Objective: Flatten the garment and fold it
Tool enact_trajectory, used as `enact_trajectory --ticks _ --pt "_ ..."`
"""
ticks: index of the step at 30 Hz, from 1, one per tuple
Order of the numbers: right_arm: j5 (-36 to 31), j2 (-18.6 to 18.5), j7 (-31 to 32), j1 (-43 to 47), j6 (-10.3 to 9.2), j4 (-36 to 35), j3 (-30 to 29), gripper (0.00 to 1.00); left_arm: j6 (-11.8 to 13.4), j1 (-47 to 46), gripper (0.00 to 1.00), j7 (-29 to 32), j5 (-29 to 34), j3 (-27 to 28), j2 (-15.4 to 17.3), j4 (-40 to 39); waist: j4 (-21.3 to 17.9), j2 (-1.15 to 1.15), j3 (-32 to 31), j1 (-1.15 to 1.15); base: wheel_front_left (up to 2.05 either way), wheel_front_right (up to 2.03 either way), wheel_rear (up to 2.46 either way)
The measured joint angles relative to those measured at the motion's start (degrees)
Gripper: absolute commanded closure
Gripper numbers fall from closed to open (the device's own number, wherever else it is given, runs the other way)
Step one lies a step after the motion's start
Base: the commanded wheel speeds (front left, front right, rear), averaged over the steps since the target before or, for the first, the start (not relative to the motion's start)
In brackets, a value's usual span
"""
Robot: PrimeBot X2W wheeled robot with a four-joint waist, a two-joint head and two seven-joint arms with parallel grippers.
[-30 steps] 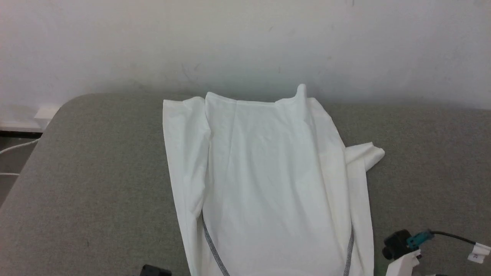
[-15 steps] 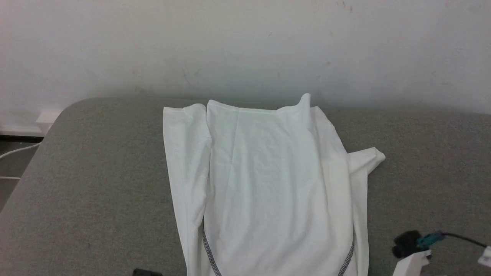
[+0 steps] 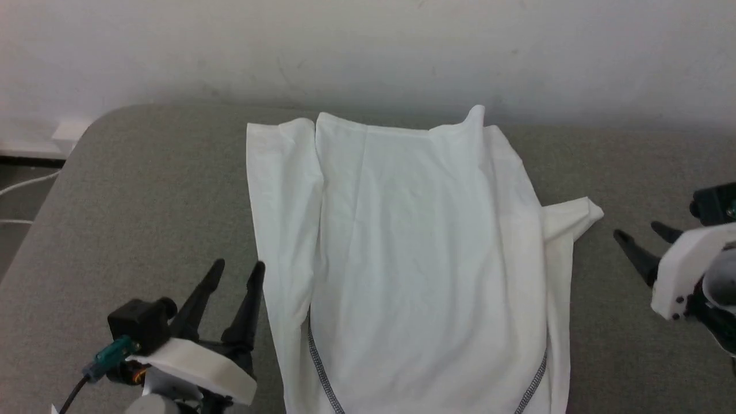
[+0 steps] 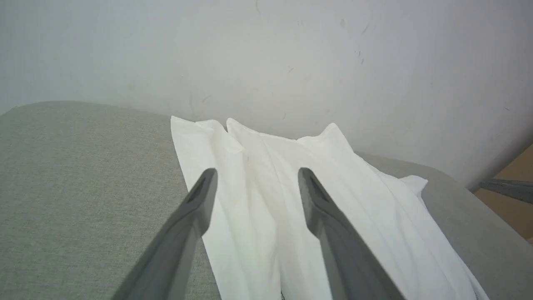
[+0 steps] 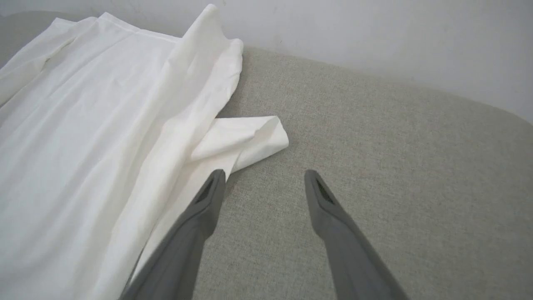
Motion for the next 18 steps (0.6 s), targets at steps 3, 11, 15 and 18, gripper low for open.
enact_trajectory --ticks 3,11,15,18 --pt "-6.2 4.2 1.0 -3.5 0.01 2.9 -1.6 0.0 1.0 -2.1 0.0 -3.7 3.4 0.5 -1.8 0.8 0.8 0.0 2.1 0.01 0.0 0.0 0.0" --pt "-22.2 5.7 0.4 -10.0 0.01 14.1 -5.2 0.0 2.3 -3.3 0.0 -5.4 15.3 3.7 -7.8 0.7 4.3 0.0 6.7 0.0 0.0 0.0 0.0" --pt "-23.6 7.1 -0.3 -11.6 0.02 17.3 -4.9 0.0 0.8 -3.2 0.0 -5.4 19.2 6.5 -11.3 0.0 6.0 0.0 8.5 0.0 0.0 0.0 0.0" --pt "-24.4 7.2 -0.5 -12.3 0.02 19.2 -4.2 0.0 -0.8 -3.1 0.0 -5.4 21.6 8.0 -13.0 0.3 7.1 0.0 9.6 0.0 0.0 0.0 0.0"
